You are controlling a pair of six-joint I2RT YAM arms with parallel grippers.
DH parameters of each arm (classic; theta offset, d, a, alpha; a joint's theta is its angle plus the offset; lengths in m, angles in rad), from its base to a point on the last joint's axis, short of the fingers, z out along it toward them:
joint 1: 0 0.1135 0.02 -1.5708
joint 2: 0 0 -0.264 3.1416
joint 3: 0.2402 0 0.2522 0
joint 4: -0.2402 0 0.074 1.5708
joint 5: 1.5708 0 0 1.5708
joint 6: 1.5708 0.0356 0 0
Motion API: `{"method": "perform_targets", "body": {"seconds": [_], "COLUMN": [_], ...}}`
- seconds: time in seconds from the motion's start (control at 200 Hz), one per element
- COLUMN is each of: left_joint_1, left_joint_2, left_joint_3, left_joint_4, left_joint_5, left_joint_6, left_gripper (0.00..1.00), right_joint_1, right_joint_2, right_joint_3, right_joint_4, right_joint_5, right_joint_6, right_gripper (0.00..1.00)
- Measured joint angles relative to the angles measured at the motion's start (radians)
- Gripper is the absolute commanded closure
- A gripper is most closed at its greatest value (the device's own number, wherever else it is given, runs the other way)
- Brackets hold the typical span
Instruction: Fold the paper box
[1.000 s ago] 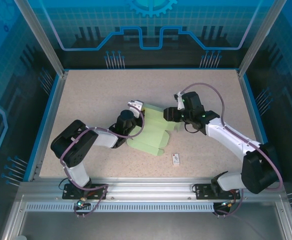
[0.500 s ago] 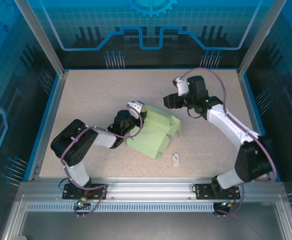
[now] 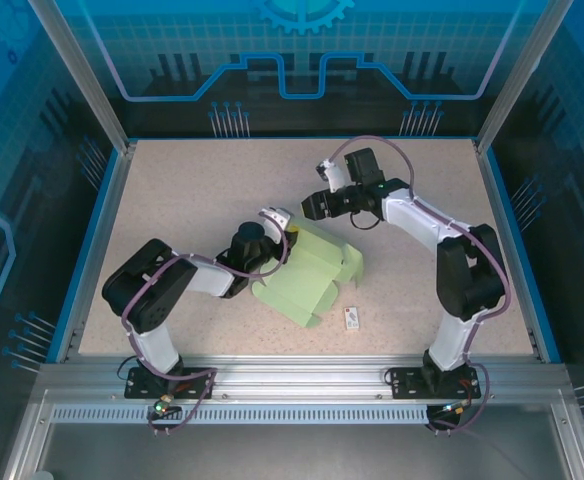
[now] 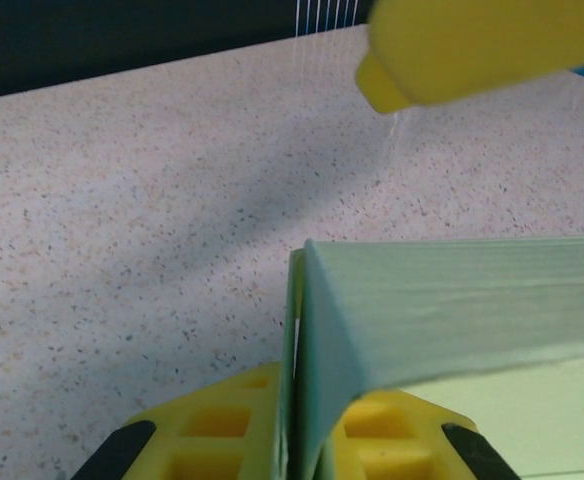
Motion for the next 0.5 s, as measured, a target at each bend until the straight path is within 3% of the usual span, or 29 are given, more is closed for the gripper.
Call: {"method": "perform_targets", "body": {"seconds": [0.5], "left_joint_1": [-0.003], "left_joint_2": [0.001], "left_joint_3": [-0.011], "left_joint_4": [0.006], "left_joint_5": [0.0], "left_joint_6": [0.0], "left_gripper": [0.85], "right_joint_1": [0.013], "right_joint_2": [0.035], "right_joint_3": [0.009], "right_joint_4": [-0.003], "right_joint_5": [-0.045], "right_joint_6": [0.011], "right_gripper": [0.4]}}
